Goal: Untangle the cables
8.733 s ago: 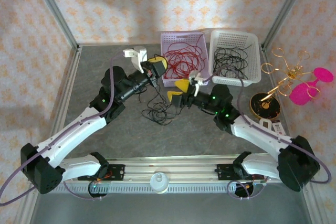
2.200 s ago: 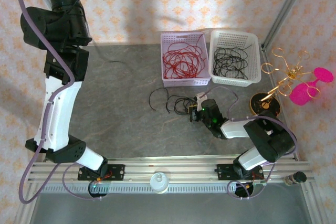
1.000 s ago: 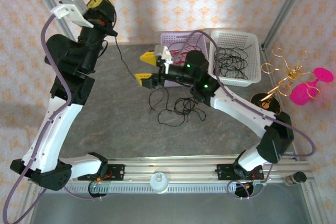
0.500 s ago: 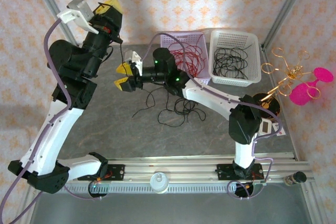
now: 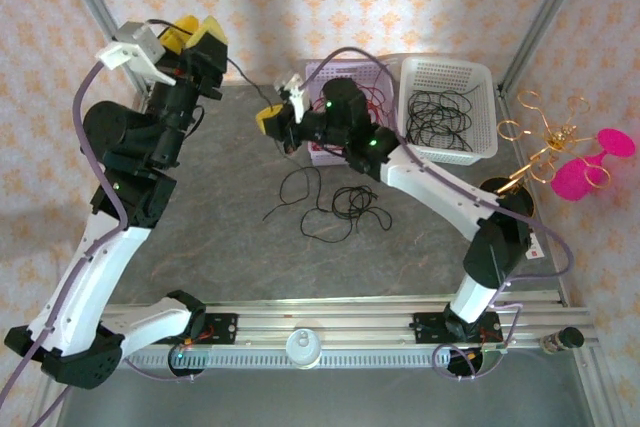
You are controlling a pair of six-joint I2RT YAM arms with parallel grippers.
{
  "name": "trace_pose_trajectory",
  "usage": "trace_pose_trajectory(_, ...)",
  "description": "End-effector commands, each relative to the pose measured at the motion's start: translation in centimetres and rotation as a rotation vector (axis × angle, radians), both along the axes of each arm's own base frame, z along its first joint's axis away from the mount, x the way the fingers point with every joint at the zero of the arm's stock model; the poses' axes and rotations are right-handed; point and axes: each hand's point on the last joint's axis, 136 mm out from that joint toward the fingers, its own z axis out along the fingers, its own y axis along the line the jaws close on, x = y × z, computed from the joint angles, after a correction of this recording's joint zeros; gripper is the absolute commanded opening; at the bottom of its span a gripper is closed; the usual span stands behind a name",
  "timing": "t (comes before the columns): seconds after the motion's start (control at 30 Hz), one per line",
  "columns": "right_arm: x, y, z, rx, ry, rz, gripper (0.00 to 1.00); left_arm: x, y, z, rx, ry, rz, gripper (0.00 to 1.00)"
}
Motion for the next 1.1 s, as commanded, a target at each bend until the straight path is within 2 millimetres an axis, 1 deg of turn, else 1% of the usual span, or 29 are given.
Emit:
trace_pose_trajectory(0.0,2.4,-5.5,6.5,0.005,-0.043,-0.237,0.0,-1.2,0.9,-0.5,-0.038,-0.016,0.016,0.62)
trace_pose_trajectory(0.07,4.1,-8.2,8.7,-0.009,-0.052,-0.348,0.0,-1.1,0.9,-2.1,-0.039,0.015,0.014,0.69)
trace_pose_trajectory(0.1,4.9,-9.5,9.5,-0.026,-0.056,-0.391,0.0,-1.0,0.9,-3.3,-0.03,0.037,0.014,0.73)
trace_pose_trajectory(0.13,5.7,-10.7,9.8,-0.048,-0.053,-0.426,0.0,-0.8,1.0,-4.3,-0.023,0.062,0.022,0.77)
trace_pose_trajectory(0.17,6.6,-12.3,10.7,-0.06,-0.055,-0.472,0.0,-0.5,1.1,-5.6,-0.013,0.096,0.035,0.82)
trace_pose_trajectory(0.2,7.6,-13.9,11.4,-0.062,-0.048,-0.517,0.0,-0.2,1.2,-7.0,-0.003,0.13,0.048,0.86)
trace_pose_trajectory(0.27,9.0,-16.6,12.8,-0.049,-0.051,-0.588,0.0,-0.1,1.4,-9.3,0.006,0.178,0.059,0.89)
trace_pose_trajectory(0.33,10.1,-19.3,14.5,-0.036,-0.092,-0.702,0.0,-0.4,1.4,-11.3,0.013,0.216,0.051,0.93)
trace_pose_trajectory(0.4,11.3,-22.3,15.8,-0.038,-0.153,-0.844,0.0,-0.6,1.3,-13.5,0.018,0.255,0.038,0.94)
trace_pose_trajectory(0.5,13.3,-27.0,16.6,-0.052,-0.206,-1.051,0.0,-0.7,0.9,-16.9,0.045,0.326,0.013,0.92)
trace_pose_trajectory(0.57,14.7,-29.7,16.2,-0.061,-0.206,-1.152,0.0,-0.7,0.9,-18.9,0.056,0.374,0.009,0.89)
trace_pose_trajectory(0.67,17.0,-33.5,14.9,-0.051,-0.166,-1.244,0.0,-0.7,0.7,-21.5,0.055,0.432,-0.005,0.87)
trace_pose_trajectory(0.77,19.1,-37.5,13.2,-0.01,-0.096,-1.331,0.0,-0.7,0.3,-23.4,0.051,0.47,-0.032,0.85)
trace_pose_trajectory(0.8,19.7,-39.0,12.6,0.005,-0.074,-1.359,0.0,-0.6,0.1,-23.9,0.053,0.481,-0.04,0.85)
trace_pose_trajectory(0.9,21.6,-42.2,10.6,0.034,-0.019,-1.41,0.0,-0.5,-0.1,-25.0,0.051,0.504,-0.045,0.83)
trace_pose_trajectory(1.0,22.9,-44.8,8.6,0.033,0.024,-1.462,0.0,-0.3,-0.1,-25.5,0.049,0.516,-0.045,0.83)
trace_pose_trajectory(1.07,23.5,-46.1,7.5,0.031,0.05,-1.491,0.0,-0.2,-0.1,-26.0,0.054,0.527,-0.042,0.83)
